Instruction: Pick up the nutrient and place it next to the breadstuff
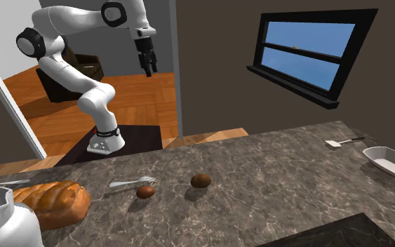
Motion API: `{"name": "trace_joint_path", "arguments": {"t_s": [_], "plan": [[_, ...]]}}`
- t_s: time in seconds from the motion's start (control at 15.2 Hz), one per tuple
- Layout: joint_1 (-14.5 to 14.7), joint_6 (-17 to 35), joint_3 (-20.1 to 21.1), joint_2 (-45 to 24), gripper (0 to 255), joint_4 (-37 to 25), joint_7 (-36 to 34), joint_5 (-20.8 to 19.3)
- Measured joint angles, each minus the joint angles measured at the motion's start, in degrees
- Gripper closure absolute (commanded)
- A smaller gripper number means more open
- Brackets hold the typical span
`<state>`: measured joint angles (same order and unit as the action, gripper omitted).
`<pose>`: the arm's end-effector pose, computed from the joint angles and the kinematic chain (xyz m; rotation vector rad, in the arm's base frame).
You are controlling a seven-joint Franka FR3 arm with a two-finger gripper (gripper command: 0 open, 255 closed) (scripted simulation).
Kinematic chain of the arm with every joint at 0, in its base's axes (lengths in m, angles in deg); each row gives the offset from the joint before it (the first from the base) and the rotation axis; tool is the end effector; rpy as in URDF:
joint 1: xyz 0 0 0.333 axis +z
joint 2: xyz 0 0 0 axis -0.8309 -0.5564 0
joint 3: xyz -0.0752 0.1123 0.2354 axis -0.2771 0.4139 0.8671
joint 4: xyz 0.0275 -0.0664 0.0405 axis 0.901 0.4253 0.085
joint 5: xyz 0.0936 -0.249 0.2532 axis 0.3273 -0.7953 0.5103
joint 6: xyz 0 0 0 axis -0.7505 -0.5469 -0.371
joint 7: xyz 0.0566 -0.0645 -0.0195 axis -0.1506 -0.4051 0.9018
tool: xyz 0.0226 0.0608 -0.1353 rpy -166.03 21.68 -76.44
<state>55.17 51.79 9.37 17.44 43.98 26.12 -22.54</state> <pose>0.3172 -0.0153 0.5551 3.0904 -0.0840 0.2510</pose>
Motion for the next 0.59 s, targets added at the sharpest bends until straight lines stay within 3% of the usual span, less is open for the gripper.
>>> {"name": "trace_joint_path", "arguments": {"t_s": [0.2, 0.59], "plan": [[-0.31, 1.36, -1.00, -1.65, 0, 0.11, 0.79, -0.41], [-1.41, 9.06, -5.17, -10.42, 0, 0.91, 3.88, -1.58]]}}
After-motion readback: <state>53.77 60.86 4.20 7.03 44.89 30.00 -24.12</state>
